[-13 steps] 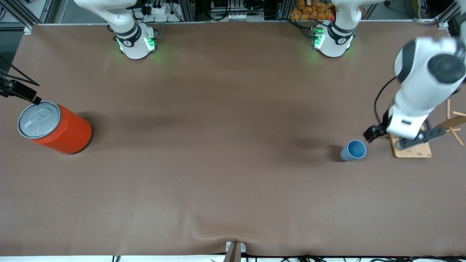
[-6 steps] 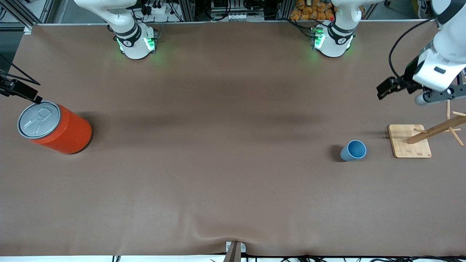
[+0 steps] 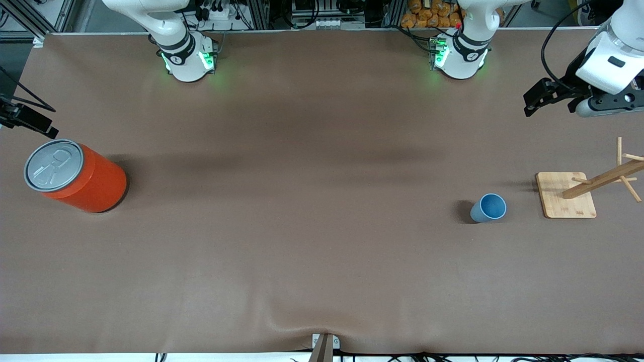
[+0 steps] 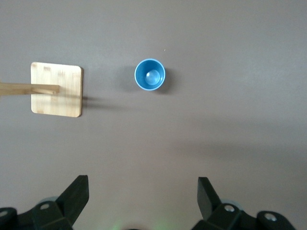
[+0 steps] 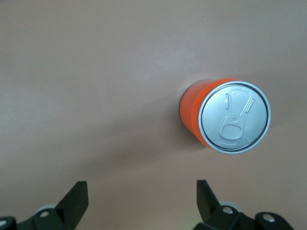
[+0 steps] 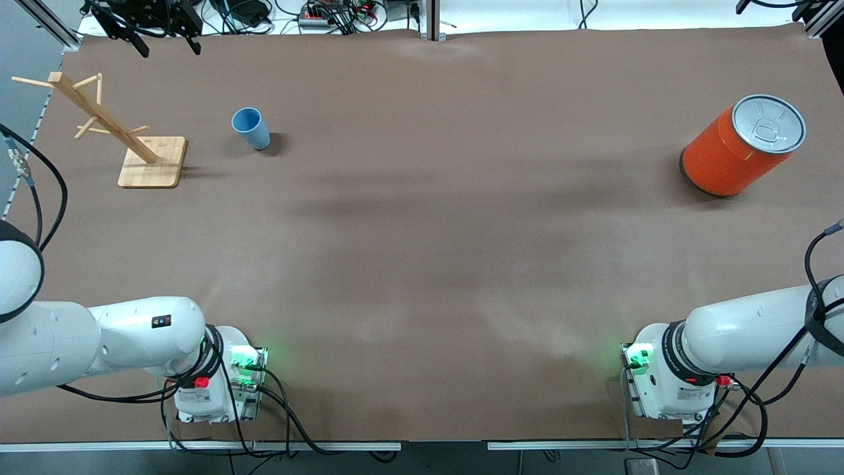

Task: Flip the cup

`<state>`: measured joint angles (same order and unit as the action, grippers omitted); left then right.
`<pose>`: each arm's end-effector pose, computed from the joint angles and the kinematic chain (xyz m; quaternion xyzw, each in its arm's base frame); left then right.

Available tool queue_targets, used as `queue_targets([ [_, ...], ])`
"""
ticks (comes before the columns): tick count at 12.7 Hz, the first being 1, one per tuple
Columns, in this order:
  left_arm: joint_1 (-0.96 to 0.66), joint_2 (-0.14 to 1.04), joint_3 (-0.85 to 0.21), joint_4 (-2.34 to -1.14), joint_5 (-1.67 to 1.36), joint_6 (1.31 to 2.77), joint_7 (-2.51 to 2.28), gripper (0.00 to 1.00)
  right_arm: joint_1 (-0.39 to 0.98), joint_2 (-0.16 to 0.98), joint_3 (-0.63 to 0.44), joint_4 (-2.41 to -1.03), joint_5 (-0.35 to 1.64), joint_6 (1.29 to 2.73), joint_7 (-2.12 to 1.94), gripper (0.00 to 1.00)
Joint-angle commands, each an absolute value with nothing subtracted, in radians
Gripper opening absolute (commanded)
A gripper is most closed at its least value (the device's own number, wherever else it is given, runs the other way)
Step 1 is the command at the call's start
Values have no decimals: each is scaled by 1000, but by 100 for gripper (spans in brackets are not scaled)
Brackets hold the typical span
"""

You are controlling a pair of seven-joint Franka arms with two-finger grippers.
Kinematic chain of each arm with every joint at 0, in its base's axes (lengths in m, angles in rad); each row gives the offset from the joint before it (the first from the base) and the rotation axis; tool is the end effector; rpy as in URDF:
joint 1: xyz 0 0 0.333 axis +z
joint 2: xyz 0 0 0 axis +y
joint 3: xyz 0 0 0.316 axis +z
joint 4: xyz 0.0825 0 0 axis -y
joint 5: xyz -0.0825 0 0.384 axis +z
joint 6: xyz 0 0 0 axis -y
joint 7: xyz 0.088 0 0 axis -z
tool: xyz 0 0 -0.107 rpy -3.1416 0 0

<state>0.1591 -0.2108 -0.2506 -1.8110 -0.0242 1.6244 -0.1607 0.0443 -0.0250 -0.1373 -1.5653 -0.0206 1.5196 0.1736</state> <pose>0.4899 -0.0599 0.6220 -0.9992 -0.0376 -0.0105 0.0127 0.5391 -0.0536 0.6362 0.9910 -0.1333 -0.0101 0.0090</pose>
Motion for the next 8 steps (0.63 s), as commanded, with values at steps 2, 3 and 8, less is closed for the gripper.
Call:
queue_targets([
  [2,173,-155,-253,-1671,-32,1517,-140,100,34,-51,-126,-1594,-21,1531,184,100],
  [3,173,-143,-252,-1663,-32,1516,-141,100,35,-51,-126,-1594,-23,1531,183,100],
  [8,172,-140,-253,-1654,-29,1517,-144,100,41,-54,-126,-1594,-21,1534,184,100],
])
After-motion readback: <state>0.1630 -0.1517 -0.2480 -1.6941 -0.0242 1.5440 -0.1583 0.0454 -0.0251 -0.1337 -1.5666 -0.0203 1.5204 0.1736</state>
